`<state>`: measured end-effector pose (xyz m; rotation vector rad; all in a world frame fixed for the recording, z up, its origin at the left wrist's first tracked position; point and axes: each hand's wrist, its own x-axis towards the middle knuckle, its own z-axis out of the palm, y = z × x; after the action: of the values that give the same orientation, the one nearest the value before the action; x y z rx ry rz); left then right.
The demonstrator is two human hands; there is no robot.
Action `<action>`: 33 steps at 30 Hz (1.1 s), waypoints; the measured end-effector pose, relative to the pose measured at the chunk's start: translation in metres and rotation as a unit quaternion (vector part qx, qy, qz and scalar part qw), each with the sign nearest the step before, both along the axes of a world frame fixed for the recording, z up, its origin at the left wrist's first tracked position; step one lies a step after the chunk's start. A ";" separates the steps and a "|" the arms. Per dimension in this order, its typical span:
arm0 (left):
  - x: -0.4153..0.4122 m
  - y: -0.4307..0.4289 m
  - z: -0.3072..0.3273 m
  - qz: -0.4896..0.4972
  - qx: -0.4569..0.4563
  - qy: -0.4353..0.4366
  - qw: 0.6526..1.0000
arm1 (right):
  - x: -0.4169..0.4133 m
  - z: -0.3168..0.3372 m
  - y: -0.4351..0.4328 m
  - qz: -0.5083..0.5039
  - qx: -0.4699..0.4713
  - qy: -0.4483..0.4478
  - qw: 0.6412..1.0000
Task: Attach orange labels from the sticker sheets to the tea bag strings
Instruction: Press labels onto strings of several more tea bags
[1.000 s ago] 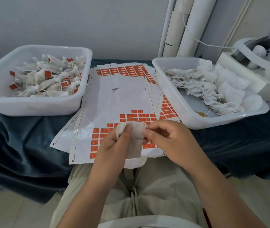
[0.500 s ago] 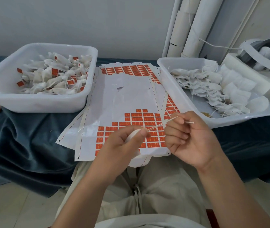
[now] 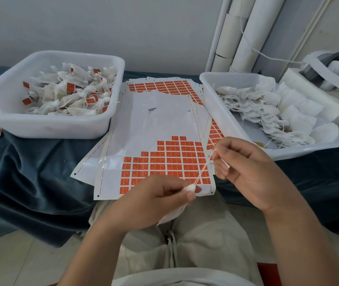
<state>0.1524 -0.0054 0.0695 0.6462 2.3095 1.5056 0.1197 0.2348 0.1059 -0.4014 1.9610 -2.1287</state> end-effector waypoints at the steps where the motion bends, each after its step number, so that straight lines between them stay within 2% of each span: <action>1: -0.001 -0.001 0.000 0.006 0.000 -0.002 1.000 | 0.000 -0.001 0.000 -0.005 0.010 0.009 1.000; 7: -0.004 -0.008 -0.001 0.041 -0.004 -0.003 0.999 | -0.004 -0.007 -0.003 -0.050 0.049 0.030 0.997; 11: -0.007 -0.009 -0.006 0.075 0.092 0.026 0.993 | -0.004 -0.009 -0.007 -0.069 0.033 0.022 0.997; 15: -0.007 0.001 -0.006 0.071 0.204 0.030 0.976 | 0.004 -0.016 -0.026 -0.056 0.112 0.023 0.992; 18: -0.006 0.007 -0.008 0.092 0.232 0.054 0.967 | 0.010 -0.016 -0.040 -0.007 0.162 0.055 0.985; 23: -0.002 0.010 -0.003 0.161 0.269 0.012 0.950 | 0.014 -0.011 -0.039 0.013 0.199 0.062 0.978; 26: -0.001 0.010 -0.002 0.193 0.243 0.026 0.950 | 0.017 -0.011 -0.037 0.033 0.270 0.089 0.958; 28: -0.001 0.011 -0.004 0.226 0.188 0.052 0.954 | 0.020 -0.008 -0.037 0.027 0.322 0.127 0.938; 31: -0.002 0.010 -0.006 0.256 0.058 0.126 0.957 | 0.025 -0.002 -0.036 -0.016 0.434 0.228 0.872; 33: -0.002 0.009 -0.004 0.231 -0.018 0.168 0.958 | 0.026 0.004 -0.037 -0.034 0.465 0.301 0.832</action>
<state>0.1506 0.0032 0.0657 0.3898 2.8976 1.6395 0.1460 0.1982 0.1099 -0.8484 3.0579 -0.8376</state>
